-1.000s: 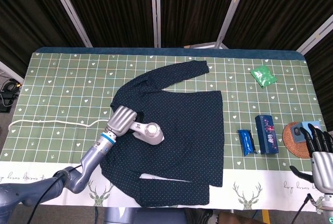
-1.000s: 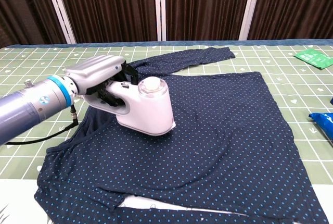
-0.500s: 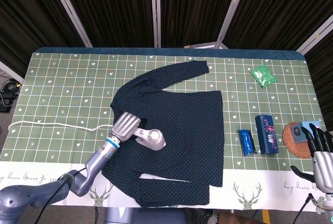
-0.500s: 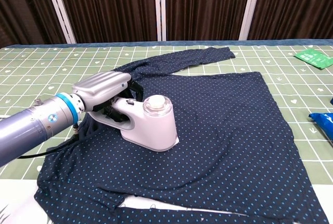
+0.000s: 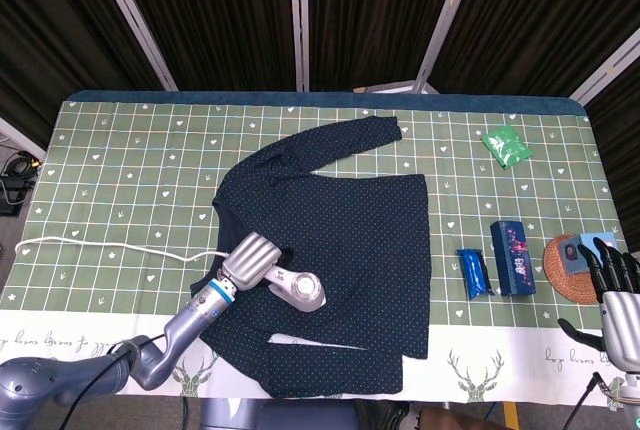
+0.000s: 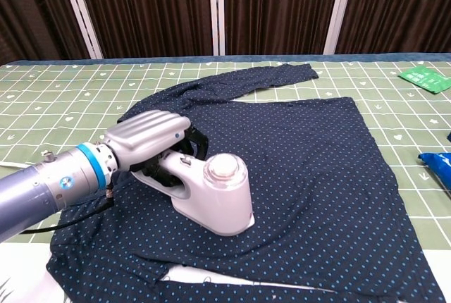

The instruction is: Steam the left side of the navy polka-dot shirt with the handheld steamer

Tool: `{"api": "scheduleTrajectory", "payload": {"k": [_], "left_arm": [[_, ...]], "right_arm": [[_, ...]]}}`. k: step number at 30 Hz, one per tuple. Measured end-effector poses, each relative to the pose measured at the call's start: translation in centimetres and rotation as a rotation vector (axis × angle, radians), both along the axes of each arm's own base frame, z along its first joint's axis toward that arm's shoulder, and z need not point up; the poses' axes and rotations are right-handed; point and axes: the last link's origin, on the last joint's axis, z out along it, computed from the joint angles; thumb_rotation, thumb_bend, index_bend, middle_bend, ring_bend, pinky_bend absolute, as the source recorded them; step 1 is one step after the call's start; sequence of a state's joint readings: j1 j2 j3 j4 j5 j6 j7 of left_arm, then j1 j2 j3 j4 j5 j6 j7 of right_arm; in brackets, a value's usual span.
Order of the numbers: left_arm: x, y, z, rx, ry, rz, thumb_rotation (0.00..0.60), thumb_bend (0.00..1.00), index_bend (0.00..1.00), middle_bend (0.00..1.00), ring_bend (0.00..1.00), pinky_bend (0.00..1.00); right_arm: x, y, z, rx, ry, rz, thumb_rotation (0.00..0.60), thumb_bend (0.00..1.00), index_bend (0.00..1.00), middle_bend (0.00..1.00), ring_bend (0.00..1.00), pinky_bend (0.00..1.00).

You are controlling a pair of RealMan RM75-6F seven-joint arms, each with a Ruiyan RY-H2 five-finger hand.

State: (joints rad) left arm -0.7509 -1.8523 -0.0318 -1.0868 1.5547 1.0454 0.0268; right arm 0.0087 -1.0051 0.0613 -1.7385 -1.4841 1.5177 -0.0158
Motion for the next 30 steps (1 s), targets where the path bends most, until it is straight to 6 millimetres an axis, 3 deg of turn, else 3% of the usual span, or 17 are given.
{"api": "scheduleTrajectory", "payload": {"k": [13,30], "left_arm": [[-0.2,-2.1,-0.2,-0.009,-0.017,-0.079,0.6,0.52,0.97,0.88,0.79,1.0],[-3.7,-0.1,2.6,0.071,-0.007,-0.009,0.6,0.52,0.97,0.88,0.79,1.0]], "right_arm": [[0.1,0.1,0.1,-0.003,-0.002,0.004,0.6,0.0,0.0,0.0,0.0,0.0],[0.2,0.2,-0.1,0.01,-0.013,0.012,0.6,0.0,0.0,0.0,0.0,0.0]]}}
